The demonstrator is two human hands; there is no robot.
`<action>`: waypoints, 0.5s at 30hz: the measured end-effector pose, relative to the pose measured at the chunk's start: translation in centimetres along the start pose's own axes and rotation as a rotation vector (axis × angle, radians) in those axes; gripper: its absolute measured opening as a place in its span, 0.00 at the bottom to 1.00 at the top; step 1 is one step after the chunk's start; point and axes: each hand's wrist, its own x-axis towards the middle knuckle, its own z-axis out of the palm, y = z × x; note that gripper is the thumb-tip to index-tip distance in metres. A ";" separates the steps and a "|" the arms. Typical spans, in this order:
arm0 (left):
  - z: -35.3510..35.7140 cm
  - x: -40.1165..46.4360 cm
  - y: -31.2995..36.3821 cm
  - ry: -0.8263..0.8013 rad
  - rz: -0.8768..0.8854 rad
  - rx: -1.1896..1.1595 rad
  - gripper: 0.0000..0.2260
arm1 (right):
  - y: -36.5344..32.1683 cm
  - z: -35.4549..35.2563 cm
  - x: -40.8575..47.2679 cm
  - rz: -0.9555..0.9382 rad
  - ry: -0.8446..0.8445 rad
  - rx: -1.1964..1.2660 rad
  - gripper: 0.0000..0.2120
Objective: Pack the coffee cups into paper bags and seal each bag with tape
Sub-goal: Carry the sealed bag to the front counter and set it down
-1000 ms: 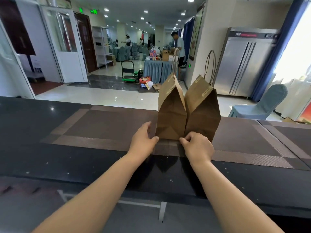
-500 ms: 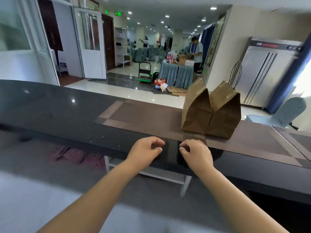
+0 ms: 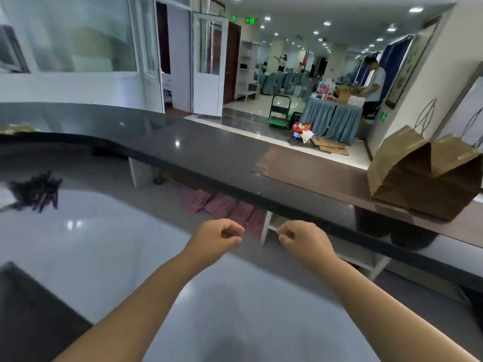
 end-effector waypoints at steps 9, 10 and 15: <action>-12.1 -10.7 -8.5 0.145 -0.176 -0.108 0.08 | -15.0 7.2 -0.5 -0.127 -0.157 -0.001 0.12; -13.4 -12.0 -9.5 0.154 -0.194 -0.110 0.08 | -16.8 8.1 -0.6 -0.142 -0.176 0.006 0.12; -19.2 -17.3 -13.5 0.230 -0.254 -0.088 0.09 | -24.3 12.3 -0.6 -0.234 -0.249 0.013 0.13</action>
